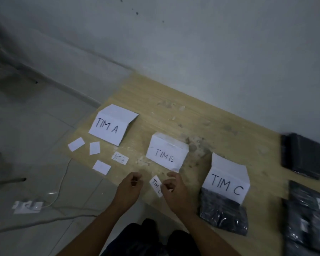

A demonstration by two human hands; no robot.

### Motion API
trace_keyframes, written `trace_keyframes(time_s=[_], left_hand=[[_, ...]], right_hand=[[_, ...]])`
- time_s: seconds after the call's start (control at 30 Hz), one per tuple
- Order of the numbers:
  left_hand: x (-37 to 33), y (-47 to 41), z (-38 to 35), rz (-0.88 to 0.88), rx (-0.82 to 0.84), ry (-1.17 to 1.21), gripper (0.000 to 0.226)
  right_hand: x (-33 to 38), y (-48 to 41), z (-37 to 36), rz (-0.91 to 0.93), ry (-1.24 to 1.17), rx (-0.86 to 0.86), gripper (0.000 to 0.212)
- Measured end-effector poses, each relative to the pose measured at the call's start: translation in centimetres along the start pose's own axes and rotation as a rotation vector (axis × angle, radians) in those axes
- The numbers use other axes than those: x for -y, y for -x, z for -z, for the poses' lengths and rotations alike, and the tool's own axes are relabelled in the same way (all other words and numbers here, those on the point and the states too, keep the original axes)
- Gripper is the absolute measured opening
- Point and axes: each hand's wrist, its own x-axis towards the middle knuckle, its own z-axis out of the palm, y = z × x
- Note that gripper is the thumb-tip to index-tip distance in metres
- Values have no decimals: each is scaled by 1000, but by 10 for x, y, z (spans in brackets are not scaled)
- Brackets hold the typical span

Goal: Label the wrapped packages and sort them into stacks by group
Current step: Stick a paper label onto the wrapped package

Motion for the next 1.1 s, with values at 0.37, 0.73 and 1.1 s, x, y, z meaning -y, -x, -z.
trace_keyframes(time_s=[0.37, 0.73, 1.1], left_hand=[[-67, 12, -111, 28, 455, 251, 44], [-81, 24, -192, 16, 343, 13, 32], [-59, 24, -208, 72, 450, -244, 31]], right_hand=[[-42, 38, 127, -231, -353, -123, 45], [-86, 61, 200, -359, -302, -278, 47], [-92, 52, 237, -390, -192, 43, 44]])
